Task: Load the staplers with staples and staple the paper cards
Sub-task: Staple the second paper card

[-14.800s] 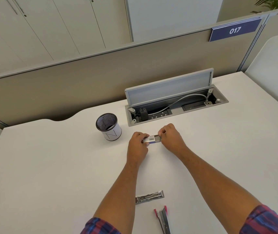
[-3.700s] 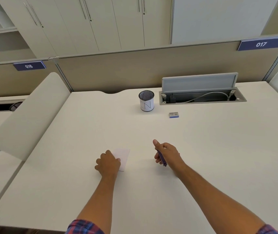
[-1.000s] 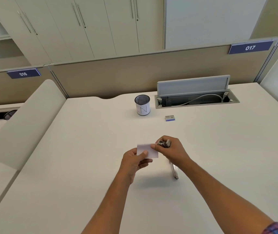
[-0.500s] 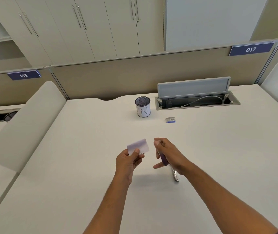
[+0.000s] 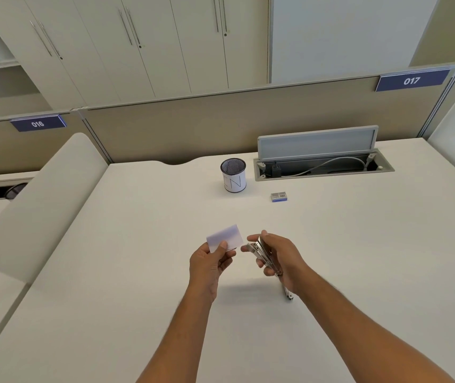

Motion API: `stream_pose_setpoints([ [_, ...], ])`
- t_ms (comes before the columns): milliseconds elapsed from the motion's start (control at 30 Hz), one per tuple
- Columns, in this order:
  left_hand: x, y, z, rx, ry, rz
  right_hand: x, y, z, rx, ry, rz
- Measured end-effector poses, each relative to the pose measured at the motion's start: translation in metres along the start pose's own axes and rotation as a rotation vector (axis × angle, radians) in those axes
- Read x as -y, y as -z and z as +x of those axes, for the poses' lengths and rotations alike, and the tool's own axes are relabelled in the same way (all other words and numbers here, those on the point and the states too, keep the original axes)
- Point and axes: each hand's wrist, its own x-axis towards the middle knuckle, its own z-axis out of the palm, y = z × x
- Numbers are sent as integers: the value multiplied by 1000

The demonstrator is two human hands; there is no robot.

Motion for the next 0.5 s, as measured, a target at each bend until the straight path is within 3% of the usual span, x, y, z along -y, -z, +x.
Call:
stream_pose_setpoints([
  [367, -14, -6, -2, -25, 48, -67, -9, -6, -1, 107, 65, 210],
  [500, -18, -10, -5, -15, 77, -45, -16, -9, 2, 91, 144, 149],
])
